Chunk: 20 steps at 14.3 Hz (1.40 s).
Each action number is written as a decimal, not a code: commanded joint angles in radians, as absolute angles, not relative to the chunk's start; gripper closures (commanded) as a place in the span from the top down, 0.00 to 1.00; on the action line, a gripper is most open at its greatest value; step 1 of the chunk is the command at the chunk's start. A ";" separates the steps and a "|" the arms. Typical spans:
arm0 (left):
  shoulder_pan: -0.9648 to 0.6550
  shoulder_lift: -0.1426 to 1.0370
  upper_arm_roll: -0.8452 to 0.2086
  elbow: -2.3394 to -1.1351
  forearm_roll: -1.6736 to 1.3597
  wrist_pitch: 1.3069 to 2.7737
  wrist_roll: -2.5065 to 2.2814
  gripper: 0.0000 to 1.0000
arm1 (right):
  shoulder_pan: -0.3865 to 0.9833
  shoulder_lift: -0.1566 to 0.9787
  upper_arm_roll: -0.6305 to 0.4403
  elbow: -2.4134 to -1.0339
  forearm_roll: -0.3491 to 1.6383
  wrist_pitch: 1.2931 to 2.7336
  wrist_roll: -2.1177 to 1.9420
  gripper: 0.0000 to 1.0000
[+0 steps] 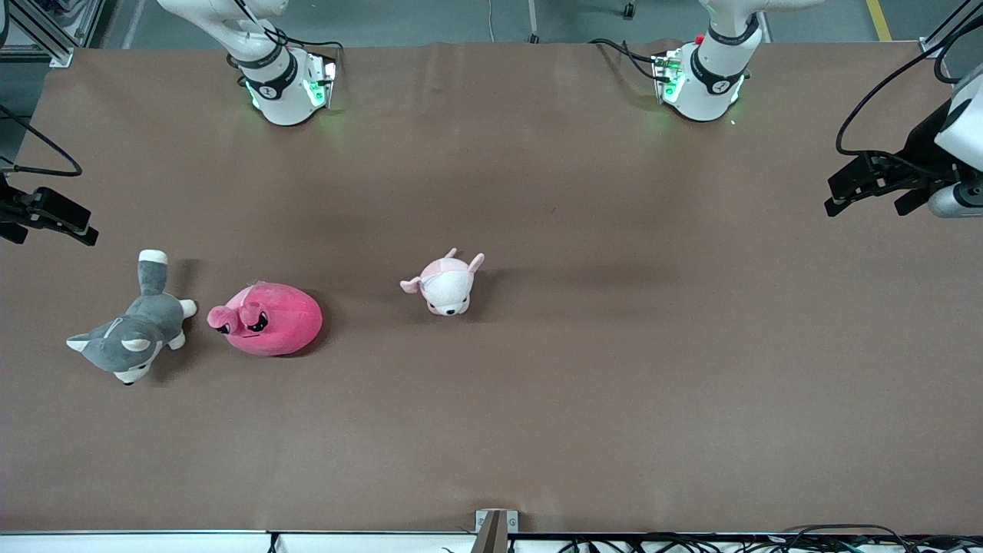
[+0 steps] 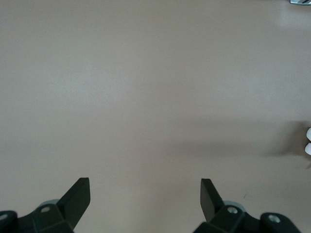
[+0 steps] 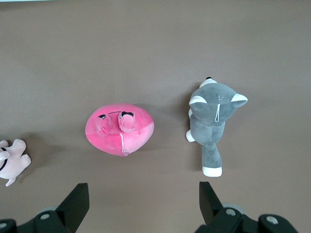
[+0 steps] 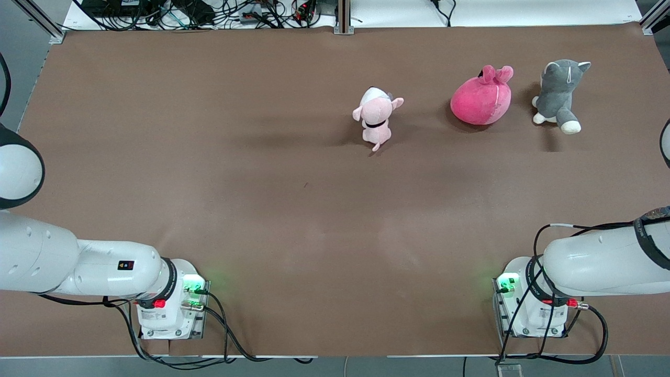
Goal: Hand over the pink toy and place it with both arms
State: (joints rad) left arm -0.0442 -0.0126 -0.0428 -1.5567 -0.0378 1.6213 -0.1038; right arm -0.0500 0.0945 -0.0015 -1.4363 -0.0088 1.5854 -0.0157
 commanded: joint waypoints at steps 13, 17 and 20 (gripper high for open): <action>0.003 -0.023 -0.031 -1.545 -0.048 1.595 -0.084 1.00 | -0.060 0.041 0.008 -1.486 -0.032 1.591 -0.028 1.00; 0.011 -0.023 -0.031 -1.545 -0.040 1.597 -0.083 1.00 | -0.060 0.015 0.008 -1.505 -0.032 1.597 -0.035 1.00; 0.011 -0.023 -0.028 -1.545 -0.038 1.597 -0.046 1.00 | -0.060 -0.021 0.006 -1.557 -0.031 1.612 -0.035 1.00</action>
State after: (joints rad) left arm 0.0079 -0.0134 -0.0318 -1.5522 -0.0378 1.6137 -0.0964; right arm -0.0514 0.0412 0.0009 -1.4745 -0.0233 1.5867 -0.0239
